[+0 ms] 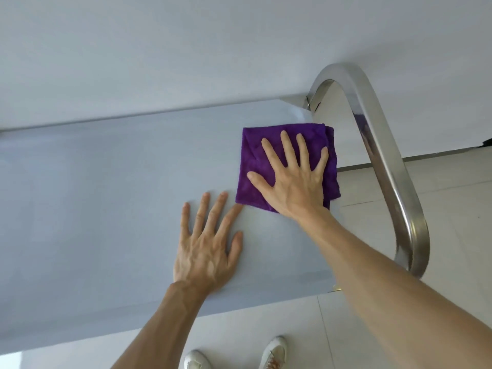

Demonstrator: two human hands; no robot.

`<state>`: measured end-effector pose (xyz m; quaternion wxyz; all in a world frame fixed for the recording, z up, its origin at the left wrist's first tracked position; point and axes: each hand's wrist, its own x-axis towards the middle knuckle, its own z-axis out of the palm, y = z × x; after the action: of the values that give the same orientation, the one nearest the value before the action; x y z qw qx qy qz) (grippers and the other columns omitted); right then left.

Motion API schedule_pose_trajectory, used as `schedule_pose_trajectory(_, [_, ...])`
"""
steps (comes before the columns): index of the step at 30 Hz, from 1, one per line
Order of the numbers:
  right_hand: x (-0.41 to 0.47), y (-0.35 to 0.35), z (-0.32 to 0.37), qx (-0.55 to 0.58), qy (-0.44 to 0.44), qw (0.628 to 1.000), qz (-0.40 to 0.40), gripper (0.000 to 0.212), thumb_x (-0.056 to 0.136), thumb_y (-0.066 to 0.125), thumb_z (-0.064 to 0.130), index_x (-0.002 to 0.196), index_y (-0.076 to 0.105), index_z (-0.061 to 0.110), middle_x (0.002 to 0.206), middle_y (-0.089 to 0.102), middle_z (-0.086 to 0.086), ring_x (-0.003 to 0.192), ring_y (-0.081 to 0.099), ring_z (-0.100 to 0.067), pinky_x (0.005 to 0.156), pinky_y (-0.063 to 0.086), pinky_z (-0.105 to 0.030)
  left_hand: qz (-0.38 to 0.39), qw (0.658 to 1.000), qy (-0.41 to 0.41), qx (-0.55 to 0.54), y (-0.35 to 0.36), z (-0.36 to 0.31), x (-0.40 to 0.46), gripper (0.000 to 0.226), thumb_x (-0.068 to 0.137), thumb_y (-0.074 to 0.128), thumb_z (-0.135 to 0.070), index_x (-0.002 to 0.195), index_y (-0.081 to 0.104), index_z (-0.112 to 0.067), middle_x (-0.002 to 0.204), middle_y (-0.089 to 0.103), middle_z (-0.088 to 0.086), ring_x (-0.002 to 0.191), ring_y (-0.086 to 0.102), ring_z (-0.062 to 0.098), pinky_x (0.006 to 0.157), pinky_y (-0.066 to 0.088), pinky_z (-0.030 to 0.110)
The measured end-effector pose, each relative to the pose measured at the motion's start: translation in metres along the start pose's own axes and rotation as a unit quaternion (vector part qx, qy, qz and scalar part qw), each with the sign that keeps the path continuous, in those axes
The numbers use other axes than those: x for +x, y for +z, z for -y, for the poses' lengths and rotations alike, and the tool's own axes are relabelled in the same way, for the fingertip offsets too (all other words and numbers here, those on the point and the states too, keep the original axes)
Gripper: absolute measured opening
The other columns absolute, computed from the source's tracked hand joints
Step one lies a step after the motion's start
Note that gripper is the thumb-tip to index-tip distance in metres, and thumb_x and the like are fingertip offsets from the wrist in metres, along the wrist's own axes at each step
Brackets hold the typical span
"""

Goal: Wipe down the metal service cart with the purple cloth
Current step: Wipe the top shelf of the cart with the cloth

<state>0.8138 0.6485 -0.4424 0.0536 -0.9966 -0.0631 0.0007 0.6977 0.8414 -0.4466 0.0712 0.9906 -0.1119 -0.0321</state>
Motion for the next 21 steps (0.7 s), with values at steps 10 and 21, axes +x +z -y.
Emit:
schedule_pose_trajectory(10, [-0.153,-0.005,0.017,0.028,-0.066,0.997,0.024,0.079,0.088,0.03,0.081,0.155,0.023,0.04,0.166,0.018,-0.002,0.153,0.011,-0.029,0.115,0.01,-0.069,0.01,1.0,0.004,0.014,-0.002,-0.002,-0.004,0.055,0.098,0.025,-0.04,0.149,0.037,-0.025,0.162,0.025,0.003,0.152,0.014,0.03,0.119,0.011,0.06])
schedule_pose_trajectory(21, [-0.216,-0.015,-0.022,0.059,-0.156,0.985,-0.056,0.054,0.087,0.059,0.02,0.135,0.056,0.043,0.145,0.053,0.014,0.13,0.054,-0.02,0.103,0.04,-0.052,-0.028,0.999,-0.015,-0.02,0.002,-0.004,-0.005,0.051,0.1,0.027,-0.043,0.15,0.034,-0.032,0.161,0.027,-0.002,0.152,0.014,0.024,0.121,0.007,0.054])
